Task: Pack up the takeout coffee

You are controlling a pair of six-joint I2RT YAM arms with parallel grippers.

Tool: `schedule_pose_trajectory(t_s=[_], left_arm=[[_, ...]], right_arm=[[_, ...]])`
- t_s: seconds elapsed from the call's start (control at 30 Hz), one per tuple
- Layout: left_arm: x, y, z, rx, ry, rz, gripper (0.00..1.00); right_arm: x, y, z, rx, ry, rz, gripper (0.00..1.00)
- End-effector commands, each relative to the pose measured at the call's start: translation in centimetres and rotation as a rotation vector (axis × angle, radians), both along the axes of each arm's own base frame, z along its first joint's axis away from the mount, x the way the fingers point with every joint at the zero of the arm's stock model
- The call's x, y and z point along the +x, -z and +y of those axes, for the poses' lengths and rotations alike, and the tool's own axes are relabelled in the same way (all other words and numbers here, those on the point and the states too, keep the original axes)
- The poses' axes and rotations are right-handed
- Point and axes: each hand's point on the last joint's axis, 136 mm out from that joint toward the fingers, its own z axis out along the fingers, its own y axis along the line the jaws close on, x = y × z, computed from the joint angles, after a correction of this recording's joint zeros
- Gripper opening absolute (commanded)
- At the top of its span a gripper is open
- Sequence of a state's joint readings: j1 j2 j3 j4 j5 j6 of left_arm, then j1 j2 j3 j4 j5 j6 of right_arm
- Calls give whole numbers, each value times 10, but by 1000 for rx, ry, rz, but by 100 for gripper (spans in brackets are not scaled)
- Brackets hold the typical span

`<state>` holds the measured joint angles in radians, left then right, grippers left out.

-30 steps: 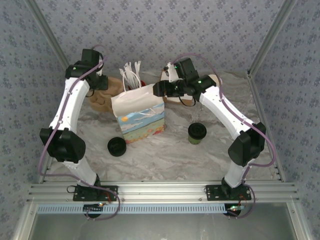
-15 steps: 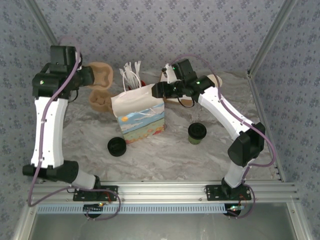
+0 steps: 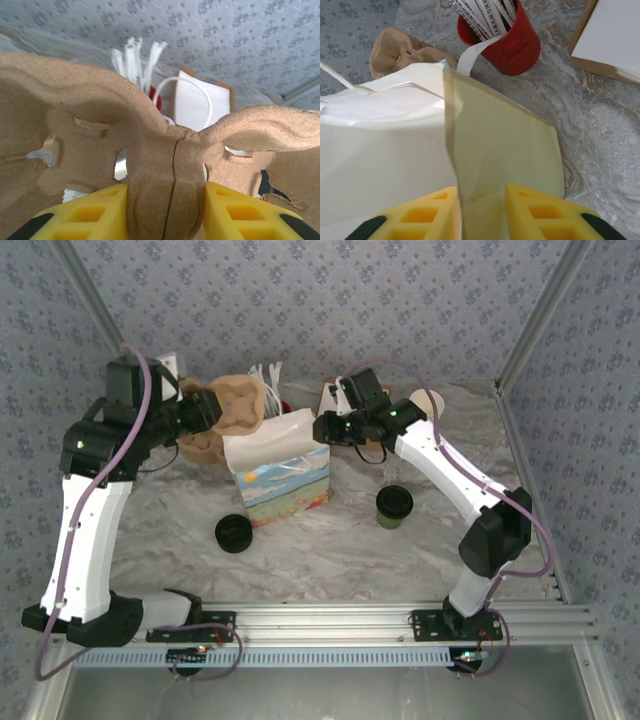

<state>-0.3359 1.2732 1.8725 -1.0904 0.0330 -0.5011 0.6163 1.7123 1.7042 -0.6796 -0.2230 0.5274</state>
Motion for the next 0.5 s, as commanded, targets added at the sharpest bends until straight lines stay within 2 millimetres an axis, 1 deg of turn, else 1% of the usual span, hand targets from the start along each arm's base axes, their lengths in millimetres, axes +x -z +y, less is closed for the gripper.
schedule_pose_trajectory(t_s=[0.0, 0.07, 0.13, 0.2, 0.23, 0.4, 0.47], left_arm=[[0, -10, -26, -113, 46, -26, 38], [0, -9, -38, -143, 70, -28, 38], [-2, -9, -52, -172, 103, -30, 38], [-3, -9, -63, -206, 123, -33, 37], [-3, -8, -68, -223, 134, -30, 36], [-8, -8, -90, -283, 172, -30, 35], [-10, -7, -94, -301, 172, -31, 35]], right_arm=[[-13, -14, -13, -13, 56, -11, 28], [-18, -16, -17, -18, 80, -15, 27], [-22, -19, -27, -31, 130, -18, 22], [-27, -21, -30, -2, 171, -13, 21], [-30, -21, -33, 7, 190, -8, 18], [-43, -21, -36, 23, 226, -4, 14], [-45, -19, -38, 25, 237, 4, 12]])
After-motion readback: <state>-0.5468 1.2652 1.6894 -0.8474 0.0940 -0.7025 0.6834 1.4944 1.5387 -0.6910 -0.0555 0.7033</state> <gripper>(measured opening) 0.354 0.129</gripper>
